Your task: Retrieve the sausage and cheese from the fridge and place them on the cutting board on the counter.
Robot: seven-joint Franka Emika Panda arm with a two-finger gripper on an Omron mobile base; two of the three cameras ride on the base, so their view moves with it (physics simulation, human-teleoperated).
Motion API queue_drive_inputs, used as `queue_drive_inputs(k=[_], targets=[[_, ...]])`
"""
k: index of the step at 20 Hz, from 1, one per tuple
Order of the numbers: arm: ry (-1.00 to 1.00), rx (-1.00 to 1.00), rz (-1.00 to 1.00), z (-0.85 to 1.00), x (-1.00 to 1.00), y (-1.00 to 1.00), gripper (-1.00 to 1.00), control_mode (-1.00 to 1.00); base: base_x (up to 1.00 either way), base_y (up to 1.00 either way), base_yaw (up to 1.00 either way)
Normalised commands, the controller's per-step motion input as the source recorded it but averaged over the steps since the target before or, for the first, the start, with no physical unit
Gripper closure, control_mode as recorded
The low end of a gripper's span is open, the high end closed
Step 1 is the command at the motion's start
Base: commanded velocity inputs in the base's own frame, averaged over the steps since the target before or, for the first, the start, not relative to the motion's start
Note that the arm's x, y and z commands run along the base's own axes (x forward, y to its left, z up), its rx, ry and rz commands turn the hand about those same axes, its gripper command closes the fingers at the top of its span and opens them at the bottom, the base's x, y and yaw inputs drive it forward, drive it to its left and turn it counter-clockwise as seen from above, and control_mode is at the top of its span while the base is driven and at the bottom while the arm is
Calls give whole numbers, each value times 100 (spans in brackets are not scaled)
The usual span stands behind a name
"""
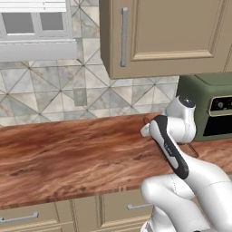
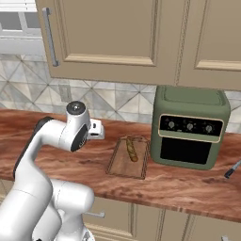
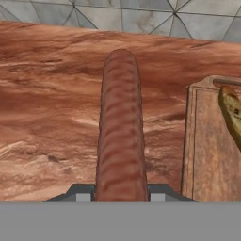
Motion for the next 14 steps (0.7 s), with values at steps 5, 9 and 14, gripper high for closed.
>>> queue_drive_inputs(k=[5,9,14], targets=[[0,0,0,0,0,0,100,100,0,0,0],[0,0,0,0,0,0,100,100,0,0,0],[0,0,0,0,0,0,100,-100,0,0,0]])
